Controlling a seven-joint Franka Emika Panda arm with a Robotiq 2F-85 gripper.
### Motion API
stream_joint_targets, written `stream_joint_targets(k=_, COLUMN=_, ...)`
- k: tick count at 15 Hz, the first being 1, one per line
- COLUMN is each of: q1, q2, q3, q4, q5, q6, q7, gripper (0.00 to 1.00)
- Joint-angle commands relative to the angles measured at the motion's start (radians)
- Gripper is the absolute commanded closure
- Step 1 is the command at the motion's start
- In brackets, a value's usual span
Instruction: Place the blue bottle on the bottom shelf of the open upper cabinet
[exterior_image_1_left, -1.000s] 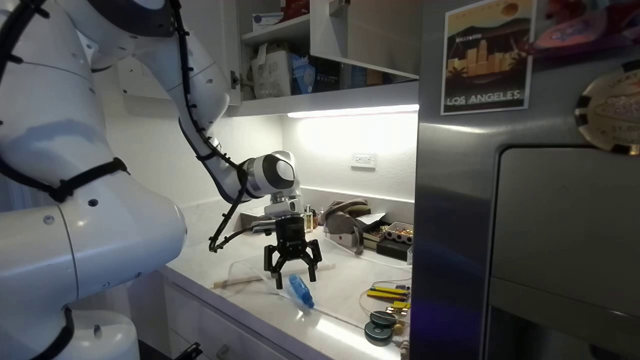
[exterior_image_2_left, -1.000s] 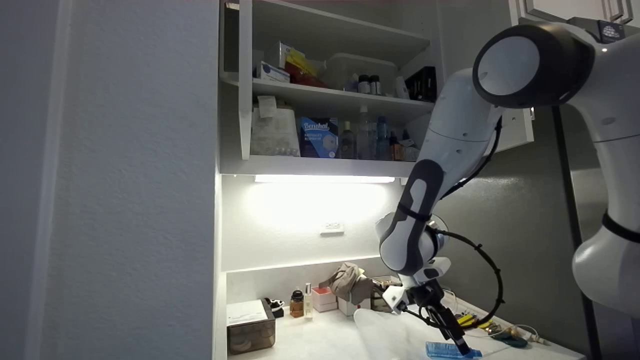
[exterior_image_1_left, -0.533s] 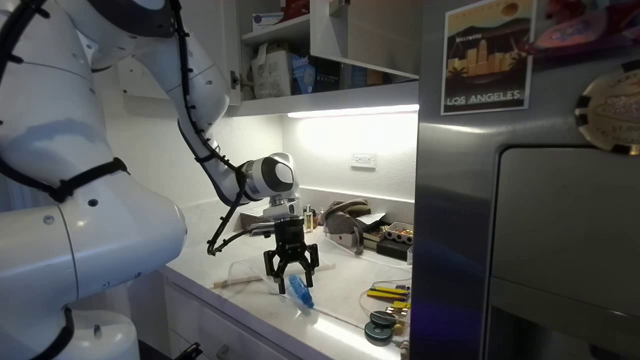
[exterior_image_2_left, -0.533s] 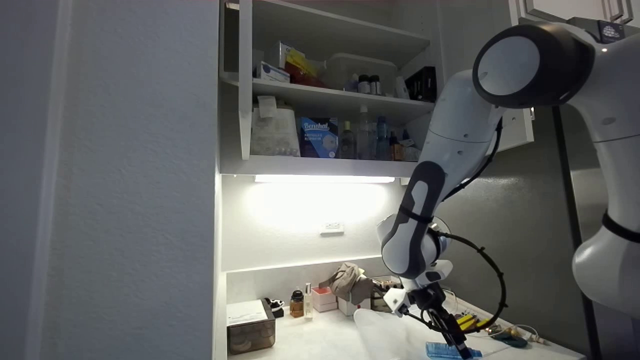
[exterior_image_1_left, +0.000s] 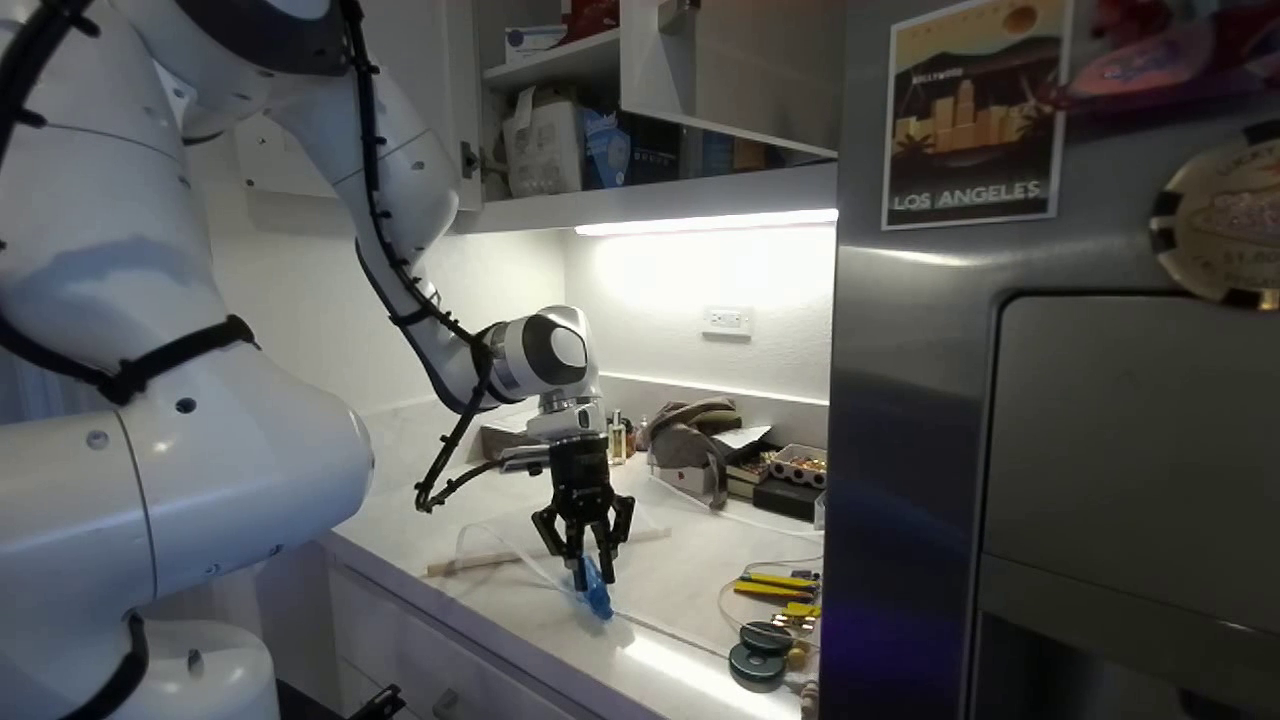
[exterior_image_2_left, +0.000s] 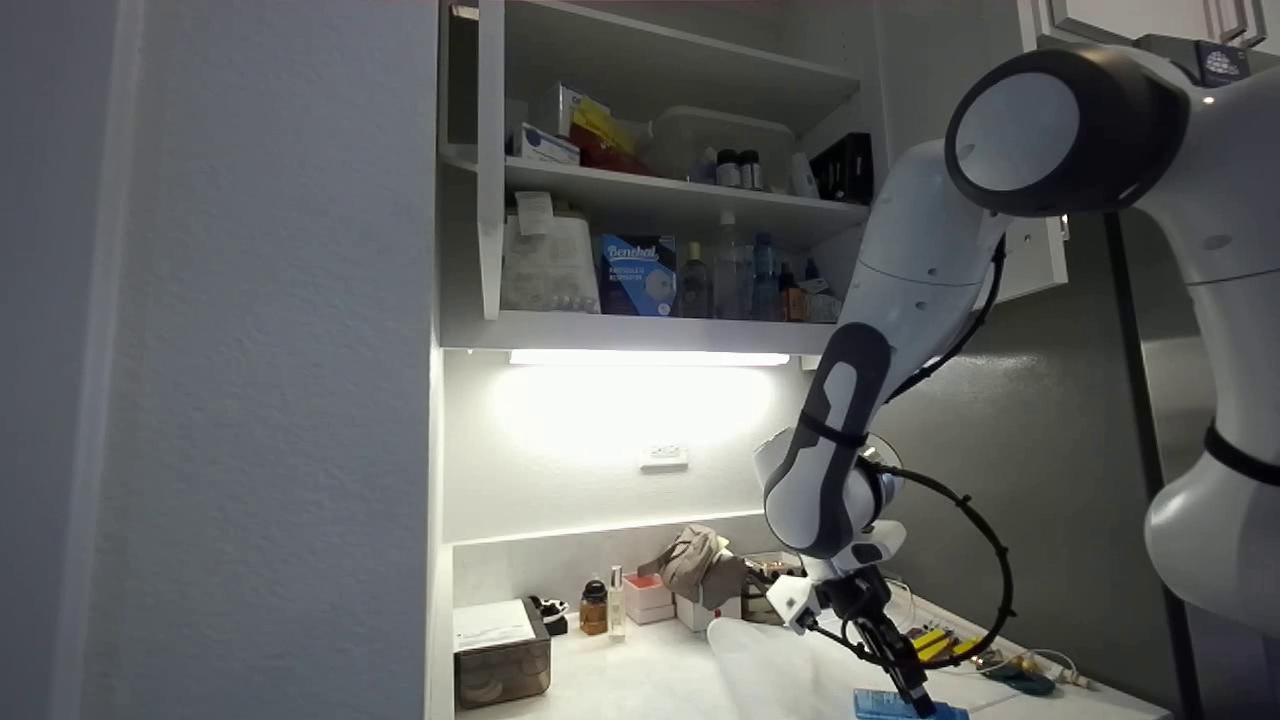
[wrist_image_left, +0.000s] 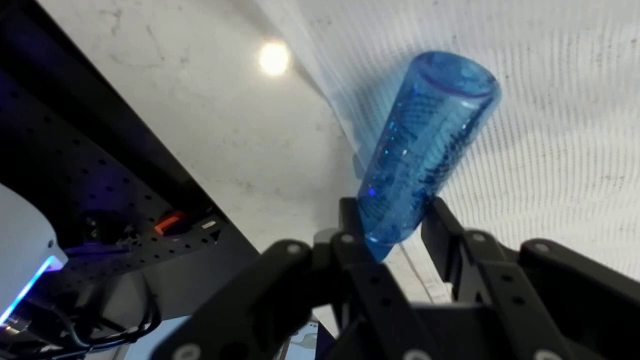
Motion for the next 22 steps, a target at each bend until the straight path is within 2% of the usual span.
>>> stream_joint_targets(k=1, q1=-0.003, q2=0.012, q3=-0.001, q4=-0.009, q5=0.010, q6=0.026, q7=0.004, gripper=0.89)
stream_joint_targets(k=4, q1=0.002, q2=0.024, q3=-0.012, q4=-0.001, q5=0.003, q6=0.007, q7=-0.010, gripper=0.89)
stream_joint_targets(k=9, q1=0.047, q2=0.022, q3=-0.067, q4=0.095, q5=-0.079, q6=-0.136, q7=-0.057, gripper=0.89)
stream_joint_targets(k=12, q1=0.118, q2=0.003, q3=-0.106, q4=0.191, q5=-0.157, q6=-0.291, q7=-0.081, gripper=0.89)
stream_joint_targets(k=16, q1=0.206, q2=-0.030, q3=-0.120, q4=0.302, q5=-0.278, q6=-0.512, q7=-0.096, gripper=0.89)
stream_joint_targets(k=17, q1=0.288, q2=-0.131, q3=-0.193, q4=0.310, q5=-0.219, q6=-0.523, q7=-0.166, gripper=0.89)
stream_joint_targets(k=22, q1=0.385, q2=-0.241, q3=-0.207, q4=0.332, q5=-0.285, q6=-0.625, q7=-0.178, gripper=0.89)
